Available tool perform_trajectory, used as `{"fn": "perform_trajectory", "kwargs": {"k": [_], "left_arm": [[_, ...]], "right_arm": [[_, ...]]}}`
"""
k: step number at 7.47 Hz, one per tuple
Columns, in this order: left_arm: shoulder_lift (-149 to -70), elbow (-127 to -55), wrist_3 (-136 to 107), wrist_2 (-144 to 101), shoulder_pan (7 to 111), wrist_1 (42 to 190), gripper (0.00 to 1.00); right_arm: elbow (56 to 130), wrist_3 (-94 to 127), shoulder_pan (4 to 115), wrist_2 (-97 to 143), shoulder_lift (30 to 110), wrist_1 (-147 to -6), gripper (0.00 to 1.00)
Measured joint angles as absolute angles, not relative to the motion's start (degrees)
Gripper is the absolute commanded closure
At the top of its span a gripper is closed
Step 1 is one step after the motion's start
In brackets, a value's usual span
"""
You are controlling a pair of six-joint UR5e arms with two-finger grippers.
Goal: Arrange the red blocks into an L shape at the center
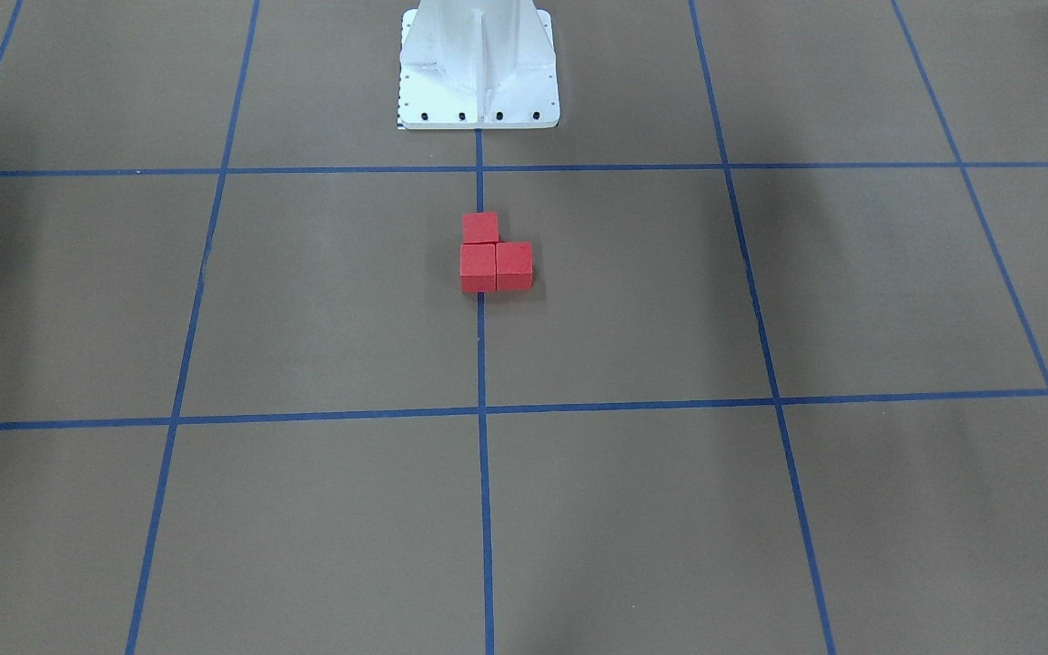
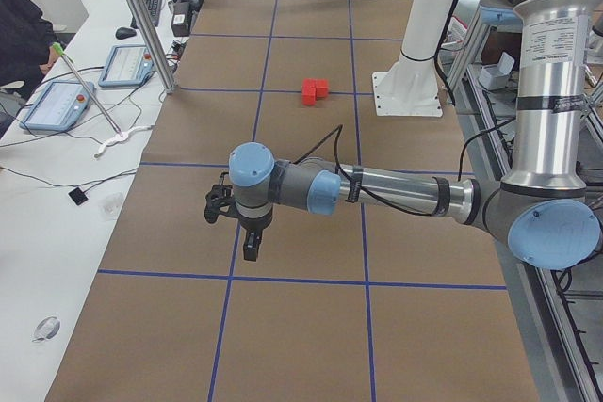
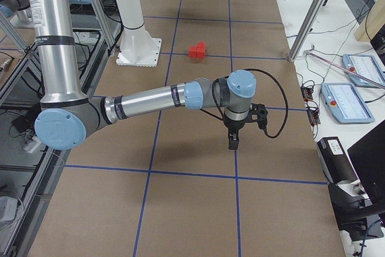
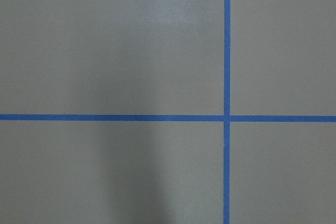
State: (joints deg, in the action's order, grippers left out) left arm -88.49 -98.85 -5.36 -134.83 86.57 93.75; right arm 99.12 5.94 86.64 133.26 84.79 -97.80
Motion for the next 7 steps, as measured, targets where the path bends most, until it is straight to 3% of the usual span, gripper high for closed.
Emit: {"fn": "perform_trajectory", "kwargs": {"k": [7], "left_arm": [[-88.2, -100.6, -7.1, -135.1, 86.5, 91.9, 0.0]], "right_arm": [[94.2, 5.8, 86.0, 133.7, 84.2, -97.1, 0.0]]}}
